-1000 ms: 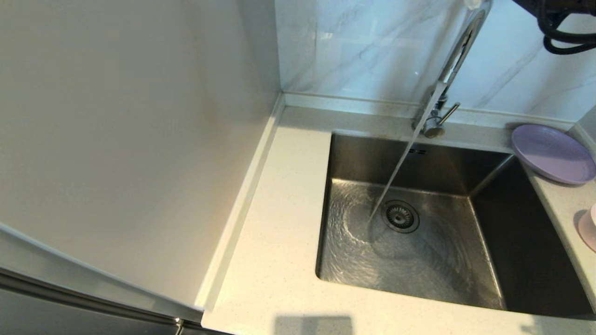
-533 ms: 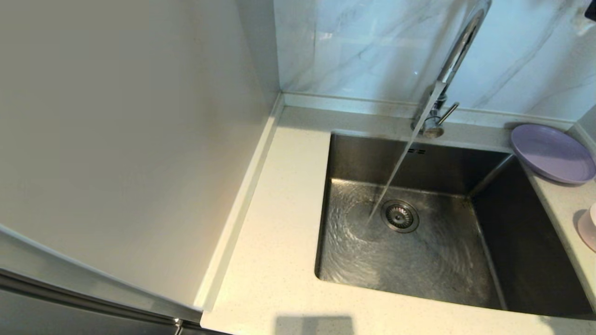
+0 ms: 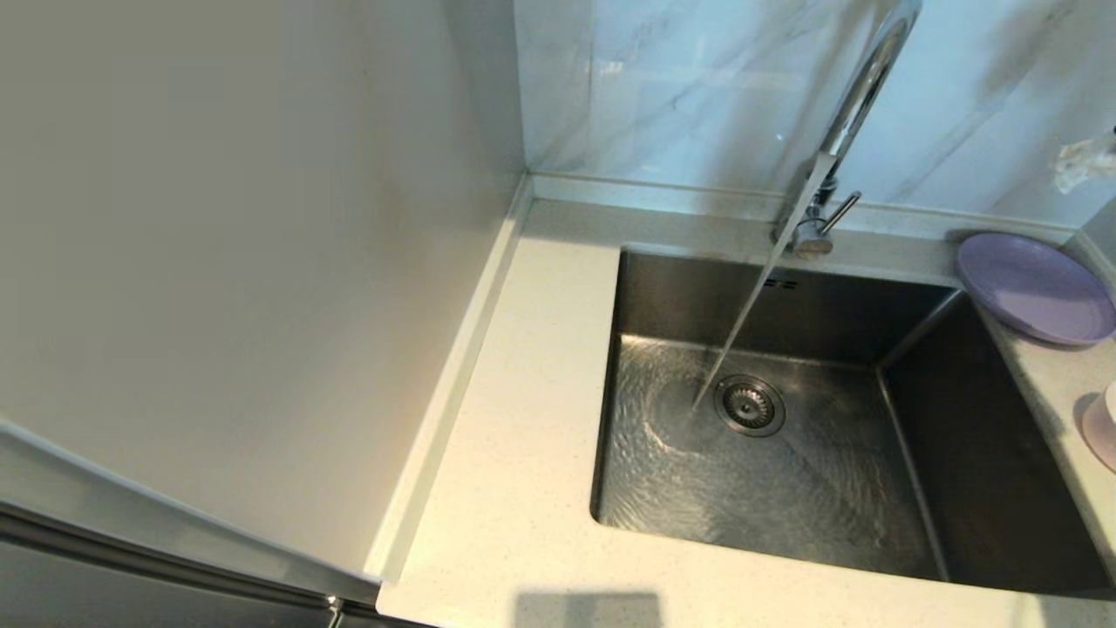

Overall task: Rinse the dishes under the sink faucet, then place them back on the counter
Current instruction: Pick up the bowl

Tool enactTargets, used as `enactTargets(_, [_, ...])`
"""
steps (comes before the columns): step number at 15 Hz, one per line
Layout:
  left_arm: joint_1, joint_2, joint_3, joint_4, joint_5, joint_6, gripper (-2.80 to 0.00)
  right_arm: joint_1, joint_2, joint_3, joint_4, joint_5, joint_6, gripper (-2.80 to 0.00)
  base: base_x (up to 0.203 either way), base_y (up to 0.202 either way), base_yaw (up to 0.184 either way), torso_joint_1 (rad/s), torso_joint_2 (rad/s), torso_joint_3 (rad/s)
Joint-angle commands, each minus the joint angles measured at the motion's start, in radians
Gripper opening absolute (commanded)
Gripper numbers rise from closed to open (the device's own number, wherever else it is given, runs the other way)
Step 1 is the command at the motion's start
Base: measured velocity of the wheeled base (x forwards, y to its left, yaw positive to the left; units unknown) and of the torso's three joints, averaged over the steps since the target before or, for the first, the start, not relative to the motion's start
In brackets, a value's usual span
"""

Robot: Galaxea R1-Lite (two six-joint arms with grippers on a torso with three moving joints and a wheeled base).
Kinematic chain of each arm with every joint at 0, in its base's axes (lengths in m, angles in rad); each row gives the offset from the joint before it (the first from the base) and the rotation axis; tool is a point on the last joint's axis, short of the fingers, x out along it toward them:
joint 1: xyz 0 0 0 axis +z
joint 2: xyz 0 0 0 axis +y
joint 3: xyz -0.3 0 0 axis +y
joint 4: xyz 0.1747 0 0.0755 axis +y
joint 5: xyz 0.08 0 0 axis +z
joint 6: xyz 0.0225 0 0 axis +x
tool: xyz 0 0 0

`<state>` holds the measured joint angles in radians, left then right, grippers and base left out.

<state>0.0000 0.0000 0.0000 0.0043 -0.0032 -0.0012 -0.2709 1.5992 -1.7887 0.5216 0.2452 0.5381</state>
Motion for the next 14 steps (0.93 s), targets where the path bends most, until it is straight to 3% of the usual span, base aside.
enactTargets(1, [0.000, 0.000, 0.000, 0.000, 0.000, 0.000, -2.80, -0.109, 0.037, -0.009, 0.163, 0.030, 0.077, -2.80, 0.000, 0.000, 0.000, 0.000, 0.00, 0.000])
enactTargets(4, [0.000, 0.000, 0.000, 0.000, 0.000, 0.000, -2.80, -0.156, 0.086, -0.083, 0.179, 0.007, 0.253, -2.80, 0.000, 0.000, 0.000, 0.000, 0.00, 0.000])
enactTargets(6, [0.000, 0.000, 0.000, 0.000, 0.000, 0.000, -2.80, -0.163, 0.121, -0.103, 0.181, -0.134, 0.359, -2.80, 0.000, 0.000, 0.000, 0.000, 0.00, 0.000])
enactTargets(8, [0.000, 0.000, 0.000, 0.000, 0.000, 0.000, -2.80, -0.179, 0.148, -0.099, 0.181, -0.209, 0.382, -2.80, 0.000, 0.000, 0.000, 0.000, 0.00, 0.000])
enactTargets(10, [0.000, 0.000, 0.000, 0.000, 0.000, 0.000, -2.80, -0.183, 0.149, -0.093, 0.181, -0.226, 0.427, -2.80, 0.000, 0.000, 0.000, 0.000, 0.00, 0.000])
enactTargets(12, [0.000, 0.000, 0.000, 0.000, 0.000, 0.000, -2.80, -0.182, 0.101, -0.071, 0.181, -0.228, 0.403, -2.80, 0.000, 0.000, 0.000, 0.000, 0.00, 0.000])
enactTargets(14, [0.000, 0.000, 0.000, 0.000, 0.000, 0.000, -2.80, -0.190, 0.044, 0.015, 0.178, -0.226, 0.288, -2.80, 0.000, 0.000, 0.000, 0.000, 0.00, 0.000])
